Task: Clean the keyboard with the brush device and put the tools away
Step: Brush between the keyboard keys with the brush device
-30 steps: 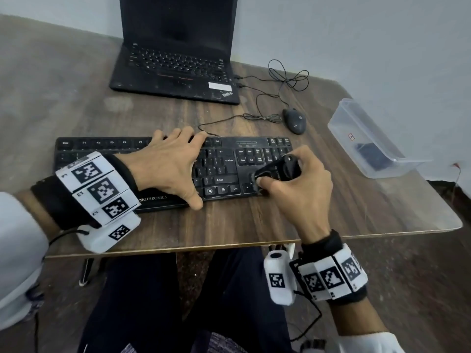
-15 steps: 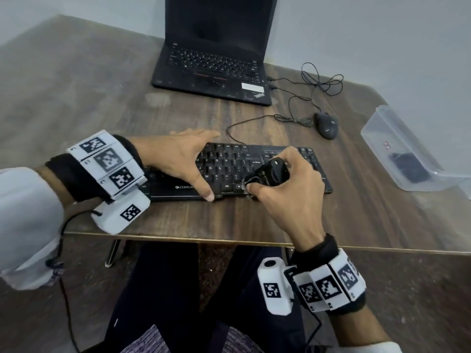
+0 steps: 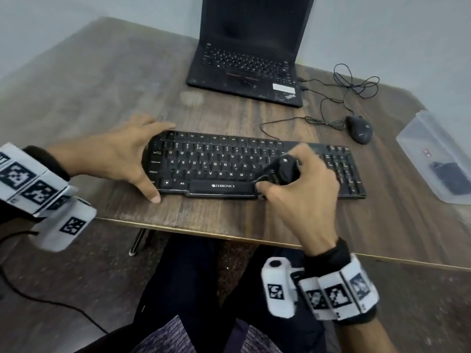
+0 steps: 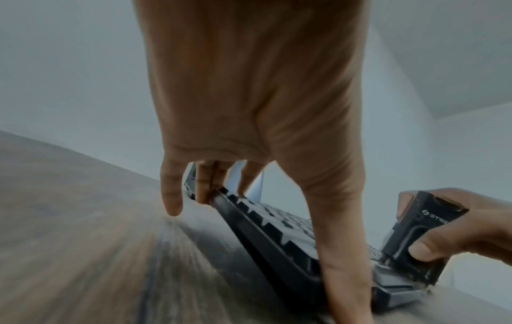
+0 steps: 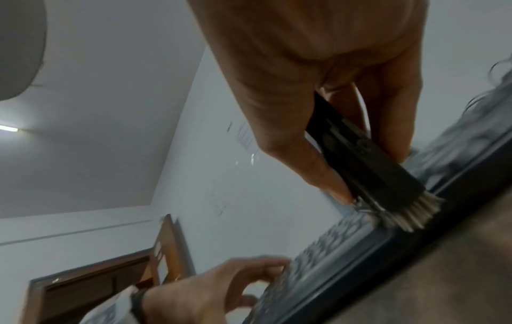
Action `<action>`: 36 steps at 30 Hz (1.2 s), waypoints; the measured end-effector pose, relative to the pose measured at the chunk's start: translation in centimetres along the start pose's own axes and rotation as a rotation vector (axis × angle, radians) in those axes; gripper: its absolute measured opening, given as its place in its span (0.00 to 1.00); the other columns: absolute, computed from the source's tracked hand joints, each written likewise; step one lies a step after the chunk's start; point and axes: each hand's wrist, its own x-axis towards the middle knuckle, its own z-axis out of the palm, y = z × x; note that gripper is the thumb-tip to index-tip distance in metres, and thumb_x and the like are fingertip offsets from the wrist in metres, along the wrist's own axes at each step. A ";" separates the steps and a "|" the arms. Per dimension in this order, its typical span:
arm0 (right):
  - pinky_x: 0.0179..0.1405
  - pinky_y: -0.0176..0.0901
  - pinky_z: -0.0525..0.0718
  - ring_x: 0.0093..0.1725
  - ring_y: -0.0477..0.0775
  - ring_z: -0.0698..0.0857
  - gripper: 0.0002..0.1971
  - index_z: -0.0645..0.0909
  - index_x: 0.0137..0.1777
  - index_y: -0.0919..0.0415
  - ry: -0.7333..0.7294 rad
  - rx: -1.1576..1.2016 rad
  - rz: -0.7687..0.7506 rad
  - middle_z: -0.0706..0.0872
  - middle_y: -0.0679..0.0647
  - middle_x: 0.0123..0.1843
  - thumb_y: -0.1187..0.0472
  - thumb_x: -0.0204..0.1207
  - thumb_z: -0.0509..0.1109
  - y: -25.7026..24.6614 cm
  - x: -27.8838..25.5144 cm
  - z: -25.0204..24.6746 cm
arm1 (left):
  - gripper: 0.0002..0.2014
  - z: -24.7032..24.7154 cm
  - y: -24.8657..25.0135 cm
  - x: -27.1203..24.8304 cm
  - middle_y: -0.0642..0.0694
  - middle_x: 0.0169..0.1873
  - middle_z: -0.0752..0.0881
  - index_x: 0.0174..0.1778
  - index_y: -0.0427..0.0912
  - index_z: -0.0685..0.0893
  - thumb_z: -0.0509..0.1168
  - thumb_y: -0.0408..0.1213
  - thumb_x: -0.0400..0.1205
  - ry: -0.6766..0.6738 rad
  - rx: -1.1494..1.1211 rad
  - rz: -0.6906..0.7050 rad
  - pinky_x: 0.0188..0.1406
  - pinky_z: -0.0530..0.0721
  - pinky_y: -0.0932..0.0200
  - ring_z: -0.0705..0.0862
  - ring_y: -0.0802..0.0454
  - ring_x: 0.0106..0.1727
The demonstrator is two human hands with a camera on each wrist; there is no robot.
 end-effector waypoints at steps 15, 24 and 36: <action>0.34 0.27 0.77 0.34 0.31 0.82 0.21 0.78 0.45 0.51 0.119 0.134 -0.027 0.79 0.36 0.29 0.61 0.62 0.89 -1.0 -3.4 1.8 | 0.73 5.0 2.2 -2.3 0.67 0.78 0.61 0.89 0.54 0.59 0.89 0.61 0.47 0.281 -0.435 0.150 0.52 0.92 0.45 0.84 0.49 0.63; 0.31 0.27 0.76 0.34 0.35 0.84 0.21 0.80 0.45 0.53 0.111 0.206 -0.047 0.84 0.40 0.31 0.60 0.62 0.91 -1.0 -3.5 2.9 | 0.68 6.1 2.2 -3.0 0.65 0.81 0.60 0.90 0.52 0.56 0.88 0.45 0.56 0.341 -0.595 0.189 0.60 0.86 0.64 0.77 0.62 0.75; 0.36 0.46 0.85 0.34 0.46 0.84 0.21 0.78 0.44 0.52 0.006 0.282 -0.091 0.85 0.46 0.33 0.58 0.62 0.89 -3.6 -4.2 4.6 | 0.68 7.8 2.8 -3.9 0.62 0.88 0.51 0.90 0.53 0.53 0.88 0.27 0.59 0.434 -0.706 0.174 0.76 0.79 0.51 0.66 0.58 0.86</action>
